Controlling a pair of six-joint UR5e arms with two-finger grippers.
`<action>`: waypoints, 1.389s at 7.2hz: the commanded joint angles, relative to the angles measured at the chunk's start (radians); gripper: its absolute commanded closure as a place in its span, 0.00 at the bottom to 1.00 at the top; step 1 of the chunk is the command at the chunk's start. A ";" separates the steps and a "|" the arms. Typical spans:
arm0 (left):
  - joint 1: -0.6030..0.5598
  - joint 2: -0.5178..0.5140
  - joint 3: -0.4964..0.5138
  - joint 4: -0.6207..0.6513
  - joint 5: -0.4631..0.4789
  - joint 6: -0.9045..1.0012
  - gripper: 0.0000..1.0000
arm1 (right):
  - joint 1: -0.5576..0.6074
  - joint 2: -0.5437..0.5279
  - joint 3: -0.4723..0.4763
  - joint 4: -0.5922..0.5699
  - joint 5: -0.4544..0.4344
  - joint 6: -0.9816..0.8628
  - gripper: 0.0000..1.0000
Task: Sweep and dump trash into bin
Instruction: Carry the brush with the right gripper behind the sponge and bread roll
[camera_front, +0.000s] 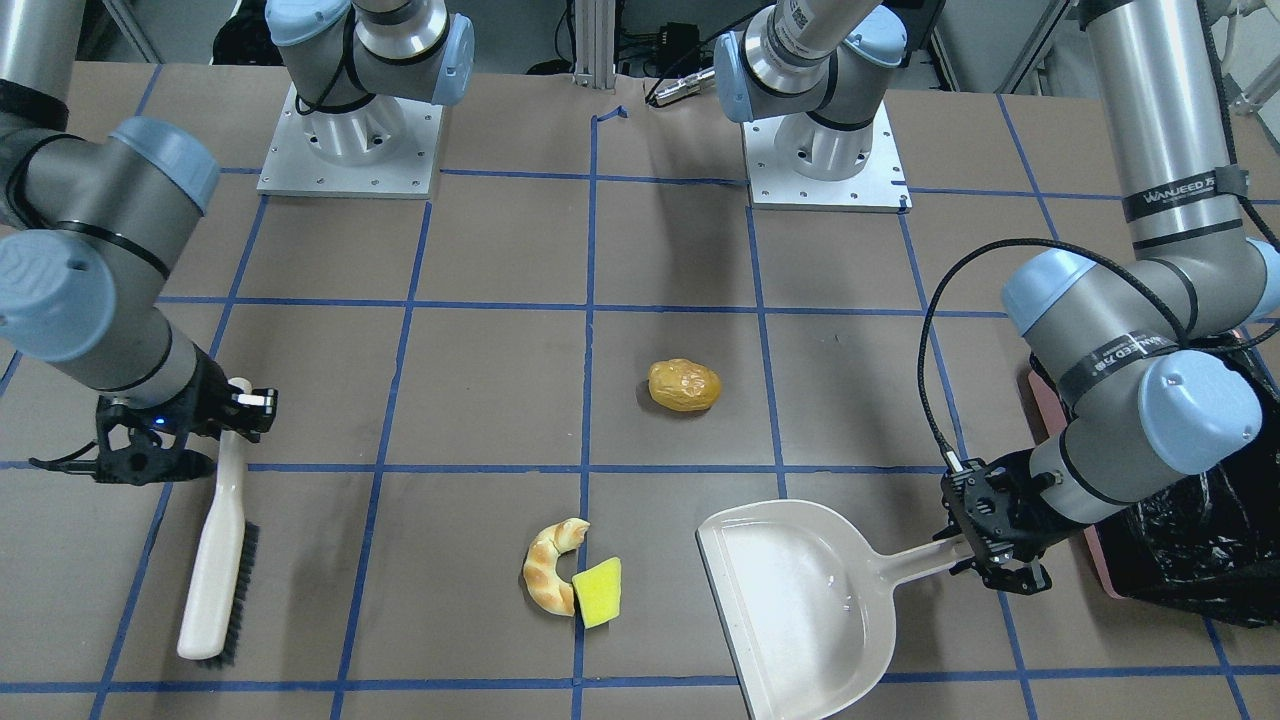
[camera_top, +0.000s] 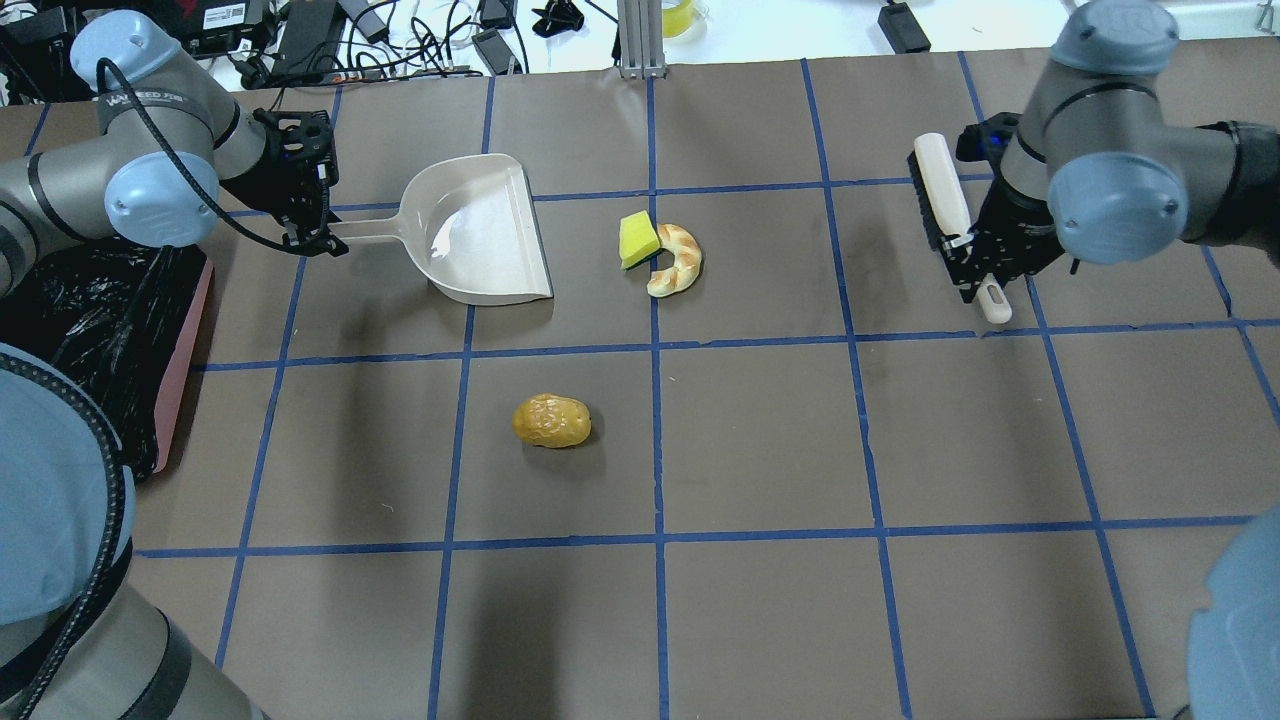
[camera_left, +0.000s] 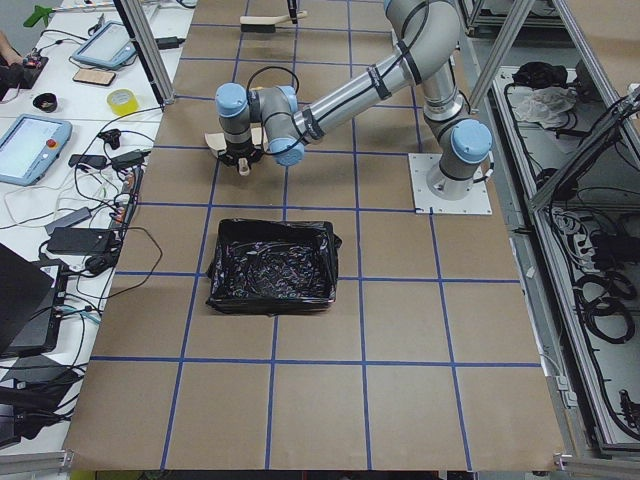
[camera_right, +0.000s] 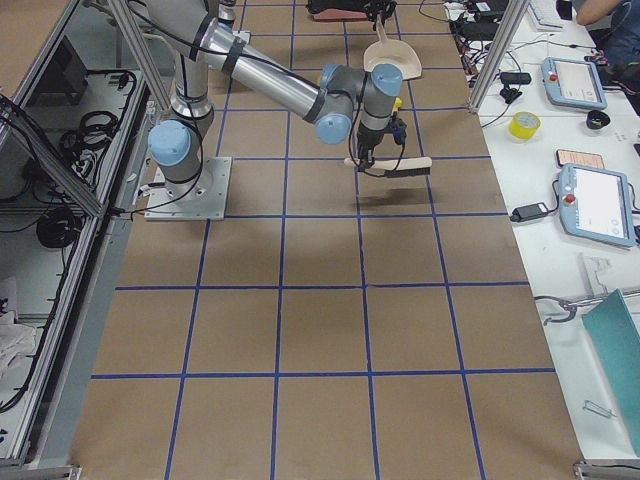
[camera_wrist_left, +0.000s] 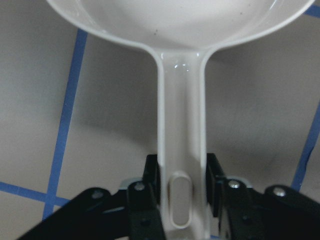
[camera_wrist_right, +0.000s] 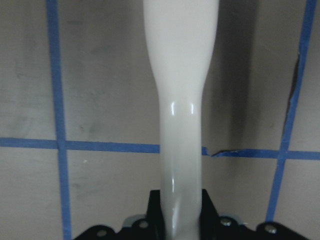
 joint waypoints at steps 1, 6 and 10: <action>-0.031 0.003 -0.029 0.032 0.002 0.004 1.00 | 0.133 0.030 -0.045 0.016 0.031 0.177 1.00; -0.047 0.022 -0.072 0.073 0.072 0.052 1.00 | 0.300 0.119 -0.121 0.007 0.040 0.417 1.00; -0.060 0.031 -0.072 0.074 0.071 0.041 1.00 | 0.389 0.197 -0.179 0.003 0.069 0.551 1.00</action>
